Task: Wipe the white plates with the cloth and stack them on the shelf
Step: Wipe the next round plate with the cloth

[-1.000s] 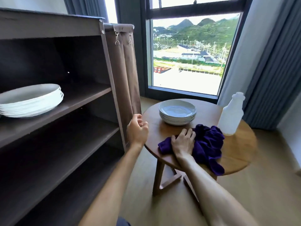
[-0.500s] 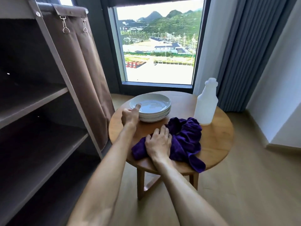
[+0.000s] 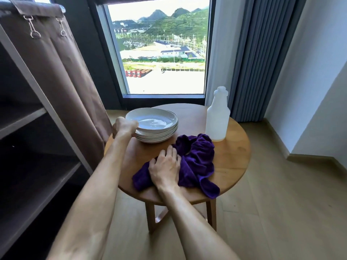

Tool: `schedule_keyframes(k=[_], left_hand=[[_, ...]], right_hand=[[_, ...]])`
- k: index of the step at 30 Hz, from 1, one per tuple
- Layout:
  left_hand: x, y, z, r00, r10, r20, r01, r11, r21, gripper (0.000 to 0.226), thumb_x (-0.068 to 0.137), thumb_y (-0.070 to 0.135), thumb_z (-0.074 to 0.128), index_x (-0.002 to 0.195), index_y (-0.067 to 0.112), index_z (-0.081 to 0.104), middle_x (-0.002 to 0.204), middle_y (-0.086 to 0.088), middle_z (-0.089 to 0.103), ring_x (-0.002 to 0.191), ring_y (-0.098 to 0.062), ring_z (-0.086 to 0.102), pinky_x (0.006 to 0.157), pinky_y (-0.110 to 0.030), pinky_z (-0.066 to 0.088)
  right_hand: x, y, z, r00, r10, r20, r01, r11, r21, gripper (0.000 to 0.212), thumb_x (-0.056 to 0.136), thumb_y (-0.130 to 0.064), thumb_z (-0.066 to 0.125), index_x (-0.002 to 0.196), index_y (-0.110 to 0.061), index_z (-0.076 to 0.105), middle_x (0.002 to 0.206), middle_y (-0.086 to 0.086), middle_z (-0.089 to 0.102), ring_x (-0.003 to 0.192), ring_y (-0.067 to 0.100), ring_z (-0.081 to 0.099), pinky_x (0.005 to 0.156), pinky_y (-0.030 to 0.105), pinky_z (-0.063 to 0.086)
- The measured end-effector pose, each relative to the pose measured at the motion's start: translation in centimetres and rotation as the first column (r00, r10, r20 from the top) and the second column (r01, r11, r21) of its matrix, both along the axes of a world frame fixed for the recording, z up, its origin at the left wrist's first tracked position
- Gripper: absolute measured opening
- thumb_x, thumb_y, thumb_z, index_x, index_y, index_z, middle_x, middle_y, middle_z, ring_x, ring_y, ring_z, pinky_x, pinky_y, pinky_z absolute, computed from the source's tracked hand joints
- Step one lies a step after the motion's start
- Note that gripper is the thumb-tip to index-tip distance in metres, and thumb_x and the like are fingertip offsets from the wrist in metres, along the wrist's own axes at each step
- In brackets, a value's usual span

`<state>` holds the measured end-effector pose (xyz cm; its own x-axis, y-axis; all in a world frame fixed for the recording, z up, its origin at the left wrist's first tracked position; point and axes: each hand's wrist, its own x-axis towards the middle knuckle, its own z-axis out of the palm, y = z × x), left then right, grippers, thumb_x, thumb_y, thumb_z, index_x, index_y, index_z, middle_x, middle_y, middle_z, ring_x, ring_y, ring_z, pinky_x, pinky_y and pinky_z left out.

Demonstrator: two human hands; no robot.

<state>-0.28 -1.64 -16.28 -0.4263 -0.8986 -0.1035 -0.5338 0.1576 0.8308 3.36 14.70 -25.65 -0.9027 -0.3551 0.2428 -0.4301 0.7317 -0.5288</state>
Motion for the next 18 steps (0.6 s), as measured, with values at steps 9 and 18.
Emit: schedule_keyframes(k=[9, 18], left_hand=[[3.1, 2.3, 1.5, 0.802, 0.243, -0.545, 0.164, 0.789, 0.592, 0.019, 0.078, -0.008, 0.044, 0.089, 0.001, 0.057, 0.114, -0.021, 0.064, 0.097, -0.034, 0.067, 0.069, -0.049, 0.063], [13.2, 8.9, 0.4, 0.592, 0.398, -0.7, 0.238, 0.744, 0.625, 0.038, 0.087, -0.001, 0.041, 0.112, 0.017, 0.063, 0.112, -0.014, 0.067, 0.104, -0.032, 0.064, 0.1, -0.047, 0.054]], right_hand=[[-0.4, 0.0, 0.3, 1.0, 0.012, 0.022, -0.013, 0.999, 0.033, 0.048, 0.097, -0.034, 0.048, 0.133, -0.004, 0.058, 0.156, 0.015, 0.038, 0.144, 0.03, 0.031, 0.121, 0.047, 0.02], [-0.5, 0.0, 0.1, 1.0, -0.015, -0.008, 0.015, 0.997, -0.073, 0.041, 0.096, -0.027, 0.05, 0.125, 0.0, 0.064, 0.146, 0.018, 0.049, 0.135, 0.033, 0.043, 0.114, 0.046, 0.03]])
